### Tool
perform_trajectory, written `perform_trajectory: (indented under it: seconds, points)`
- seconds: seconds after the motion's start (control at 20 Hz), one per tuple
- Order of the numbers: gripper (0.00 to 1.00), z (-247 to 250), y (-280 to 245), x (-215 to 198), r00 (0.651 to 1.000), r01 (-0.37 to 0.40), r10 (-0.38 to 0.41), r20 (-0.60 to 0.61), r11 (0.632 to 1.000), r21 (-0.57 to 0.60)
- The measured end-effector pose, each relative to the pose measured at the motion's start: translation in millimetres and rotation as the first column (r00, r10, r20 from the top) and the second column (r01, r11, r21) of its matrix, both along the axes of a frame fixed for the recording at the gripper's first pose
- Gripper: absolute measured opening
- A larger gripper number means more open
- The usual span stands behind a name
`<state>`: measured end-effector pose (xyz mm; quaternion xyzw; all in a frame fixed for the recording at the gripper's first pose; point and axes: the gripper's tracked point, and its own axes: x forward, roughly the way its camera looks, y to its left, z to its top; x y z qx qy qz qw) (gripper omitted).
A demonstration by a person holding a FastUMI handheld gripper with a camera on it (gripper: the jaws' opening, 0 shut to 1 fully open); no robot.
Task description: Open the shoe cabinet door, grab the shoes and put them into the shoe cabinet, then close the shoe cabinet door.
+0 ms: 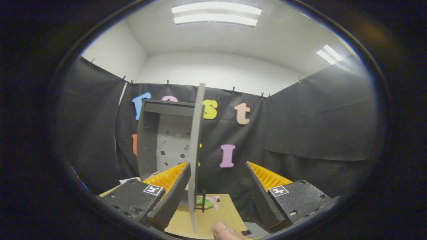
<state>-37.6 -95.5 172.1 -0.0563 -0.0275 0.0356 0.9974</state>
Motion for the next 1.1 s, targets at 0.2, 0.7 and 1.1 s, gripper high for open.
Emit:
perform_trajectory:
  seconds: [0.2,0.7,1.1]
  points:
    - [1.0,-30.8,-77.4,11.3,0.997,0.078,-0.078,-0.027,0.997,0.009]
    - [1.0,-130.8,-136.1,149.2,0.987,0.026,-0.011,-0.163,0.996,0.086]
    - [1.0,-177.1,-77.0,193.0,0.974,-0.068,0.091,-0.207,0.991,0.116]
